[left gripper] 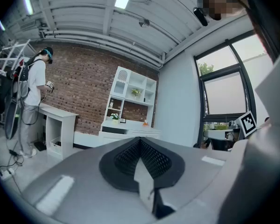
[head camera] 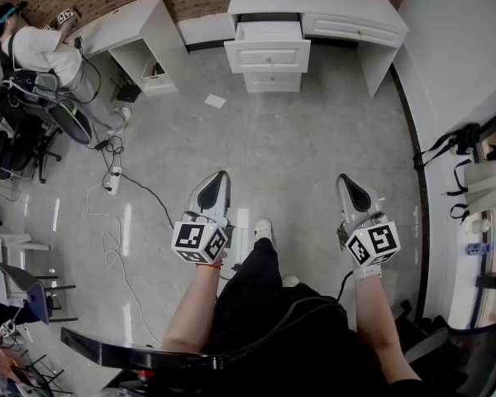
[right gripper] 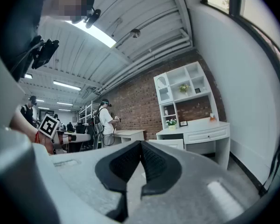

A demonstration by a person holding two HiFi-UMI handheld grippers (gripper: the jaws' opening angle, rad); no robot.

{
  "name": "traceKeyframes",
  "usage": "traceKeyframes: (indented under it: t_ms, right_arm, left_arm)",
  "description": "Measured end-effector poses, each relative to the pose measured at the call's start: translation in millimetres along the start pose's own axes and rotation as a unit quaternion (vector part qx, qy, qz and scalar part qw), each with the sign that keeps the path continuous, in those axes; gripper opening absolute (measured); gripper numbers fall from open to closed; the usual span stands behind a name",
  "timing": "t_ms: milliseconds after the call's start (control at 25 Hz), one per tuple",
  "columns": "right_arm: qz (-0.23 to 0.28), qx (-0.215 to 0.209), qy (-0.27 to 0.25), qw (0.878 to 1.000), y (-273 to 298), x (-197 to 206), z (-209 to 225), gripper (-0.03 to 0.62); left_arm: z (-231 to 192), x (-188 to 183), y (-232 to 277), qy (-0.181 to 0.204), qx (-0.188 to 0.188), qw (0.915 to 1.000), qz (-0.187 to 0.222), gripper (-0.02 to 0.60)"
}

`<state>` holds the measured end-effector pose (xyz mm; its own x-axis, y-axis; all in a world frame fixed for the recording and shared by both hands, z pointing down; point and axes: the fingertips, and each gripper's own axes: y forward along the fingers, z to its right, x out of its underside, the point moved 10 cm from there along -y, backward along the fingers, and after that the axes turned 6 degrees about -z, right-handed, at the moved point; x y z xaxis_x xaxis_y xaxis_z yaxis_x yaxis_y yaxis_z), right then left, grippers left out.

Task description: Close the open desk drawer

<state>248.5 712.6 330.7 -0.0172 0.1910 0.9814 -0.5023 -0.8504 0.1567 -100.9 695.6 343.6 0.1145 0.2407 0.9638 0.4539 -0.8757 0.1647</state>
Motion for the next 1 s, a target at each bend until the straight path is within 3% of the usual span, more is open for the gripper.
traceKeyframes:
  t_ms: [280,680,1000]
  right_arm:
    - [-0.015,0.005,0.014,1.000,78.5,-1.2,32.9,0.000]
    - [-0.031,0.018,0.024,0.999,168.1,-4.8,43.8,0.000]
    - [-0.036,0.029,0.045,0.998,219.0,-3.8,39.0,0.000]
  left_arm:
    - [-44.2,-13.6,72.6,-0.009,0.007,0.9998,-0.014,0.003]
    - [-113.9,-35.4,143.7,-0.011,0.026,0.9994,-0.023,0.003]
    - [-154.8,-42.4,172.5,-0.017,0.039,0.9988,-0.026,0.003]
